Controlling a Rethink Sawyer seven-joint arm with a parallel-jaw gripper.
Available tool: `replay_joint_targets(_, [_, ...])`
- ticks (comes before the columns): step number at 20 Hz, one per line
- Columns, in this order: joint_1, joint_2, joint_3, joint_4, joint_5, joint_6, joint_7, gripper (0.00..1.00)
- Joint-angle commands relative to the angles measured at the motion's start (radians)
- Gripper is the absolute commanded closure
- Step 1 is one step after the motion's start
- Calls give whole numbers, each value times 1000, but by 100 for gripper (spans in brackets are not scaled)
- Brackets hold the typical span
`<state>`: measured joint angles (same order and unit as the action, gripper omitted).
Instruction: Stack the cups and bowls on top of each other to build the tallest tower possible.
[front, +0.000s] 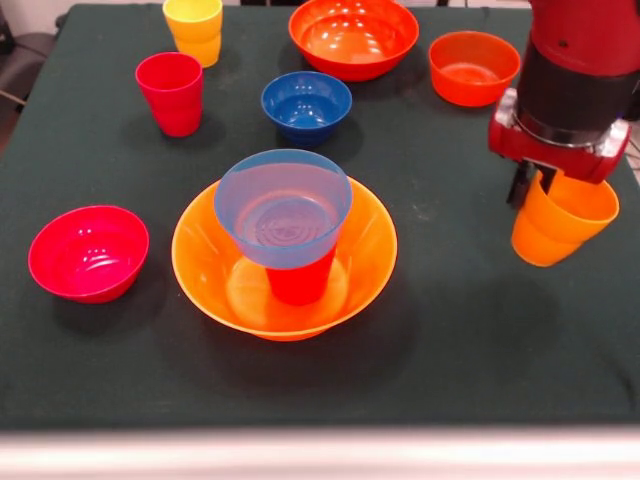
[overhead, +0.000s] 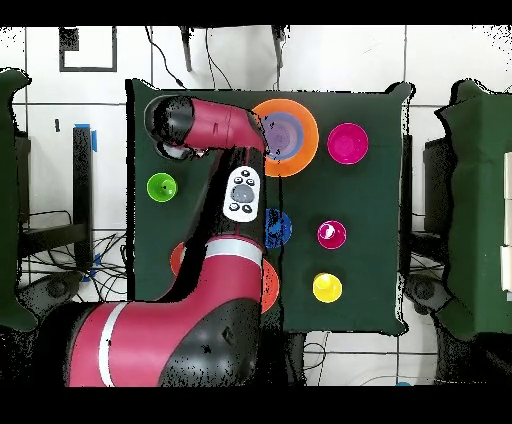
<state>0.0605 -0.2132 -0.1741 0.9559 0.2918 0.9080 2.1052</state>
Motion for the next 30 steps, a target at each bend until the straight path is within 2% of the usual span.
replay_joint_targets(1, [-104,-161,90,117,-33,105,-103,100])
replay_joint_targets(7, [-154,-187,121,83,-37,173,-132,100])
replay_joint_targets(13, [-156,-169,122,-20,-67,263,-120,100])
replay_joint_targets(15, [-144,-164,93,-59,-105,294,-131,100])
replay_joint_targets(16, [-133,-151,71,-107,-129,355,-131,100])
replay_joint_targets(18, [-118,-138,45,-163,-166,361,-143,100])
replay_joint_targets(19, [-119,-135,49,-168,-163,377,-134,100])
replay_joint_targets(23, [-142,-140,93,-127,-151,330,-141,100])
replay_joint_targets(26, [-180,-174,133,-45,-123,275,-178,100])
replay_joint_targets(30, [-209,-200,159,-8,-114,275,-215,100])
